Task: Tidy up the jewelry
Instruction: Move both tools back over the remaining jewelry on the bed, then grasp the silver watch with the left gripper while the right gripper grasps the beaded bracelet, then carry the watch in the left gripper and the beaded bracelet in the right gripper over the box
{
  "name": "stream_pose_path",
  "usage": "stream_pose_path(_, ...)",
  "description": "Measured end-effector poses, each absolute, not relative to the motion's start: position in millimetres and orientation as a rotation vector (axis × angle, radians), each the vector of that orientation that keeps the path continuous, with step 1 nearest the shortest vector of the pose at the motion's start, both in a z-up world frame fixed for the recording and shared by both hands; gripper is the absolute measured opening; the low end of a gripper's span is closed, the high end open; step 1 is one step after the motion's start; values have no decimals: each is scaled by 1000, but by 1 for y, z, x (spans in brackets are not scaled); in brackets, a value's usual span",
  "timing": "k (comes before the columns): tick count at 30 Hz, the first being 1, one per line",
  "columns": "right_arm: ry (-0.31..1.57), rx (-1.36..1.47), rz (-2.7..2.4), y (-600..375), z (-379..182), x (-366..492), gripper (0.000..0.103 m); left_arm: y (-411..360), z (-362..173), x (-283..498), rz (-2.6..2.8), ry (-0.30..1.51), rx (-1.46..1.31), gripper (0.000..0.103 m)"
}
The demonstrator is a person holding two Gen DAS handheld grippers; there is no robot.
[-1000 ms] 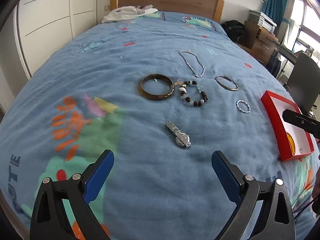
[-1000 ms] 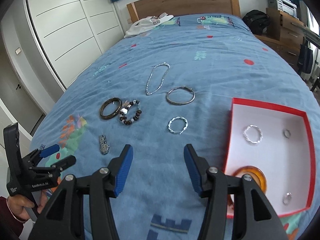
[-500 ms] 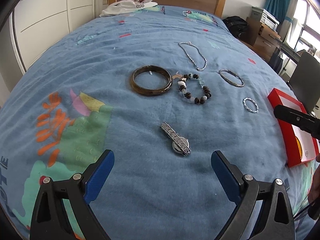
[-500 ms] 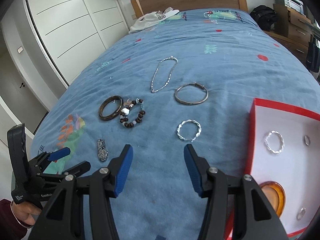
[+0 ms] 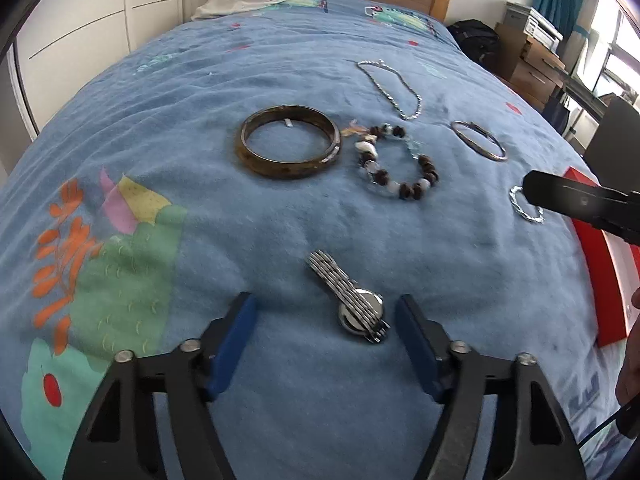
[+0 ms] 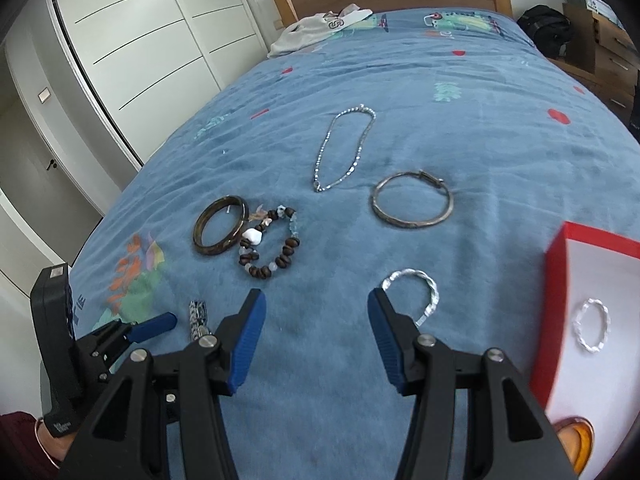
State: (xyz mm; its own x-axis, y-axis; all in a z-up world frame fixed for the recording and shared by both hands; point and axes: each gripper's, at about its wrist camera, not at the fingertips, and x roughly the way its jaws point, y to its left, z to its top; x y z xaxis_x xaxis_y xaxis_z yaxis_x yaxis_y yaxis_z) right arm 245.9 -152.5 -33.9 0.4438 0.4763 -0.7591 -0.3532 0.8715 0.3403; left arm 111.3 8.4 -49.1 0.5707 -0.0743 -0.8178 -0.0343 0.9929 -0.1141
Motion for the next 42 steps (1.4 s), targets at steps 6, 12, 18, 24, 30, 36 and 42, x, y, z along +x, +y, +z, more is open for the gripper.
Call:
stream_pose_path(6, 1007, 135, 571, -121, -50, 263, 52, 24, -52, 110, -8, 943, -118, 30)
stream_pose_path(12, 1018, 97, 595, -87, -64, 277, 63, 39, -52, 108, -11, 934, -150, 25)
stream_pose_path(18, 1035, 63, 538, -65, -73, 290, 62, 45, -52, 106, -21, 926, -179, 24)
stream_pose_path(24, 1047, 17, 507, -64, -77, 292, 10, 47, -50, 103, -25, 924, -188, 23)
stream_pose_path(30, 1049, 21, 537, -74, -65, 275, 10, 48, -45, 97, -20, 930, -199, 23)
stream_pose_path(36, 1002, 57, 564, -96, -30, 238, 10, 46, -32, 84, -19, 926, -198, 23)
stream_pose_path(42, 945, 92, 553, -129, 11, 199, 10, 38, -10, 69, -31, 901, -194, 23)
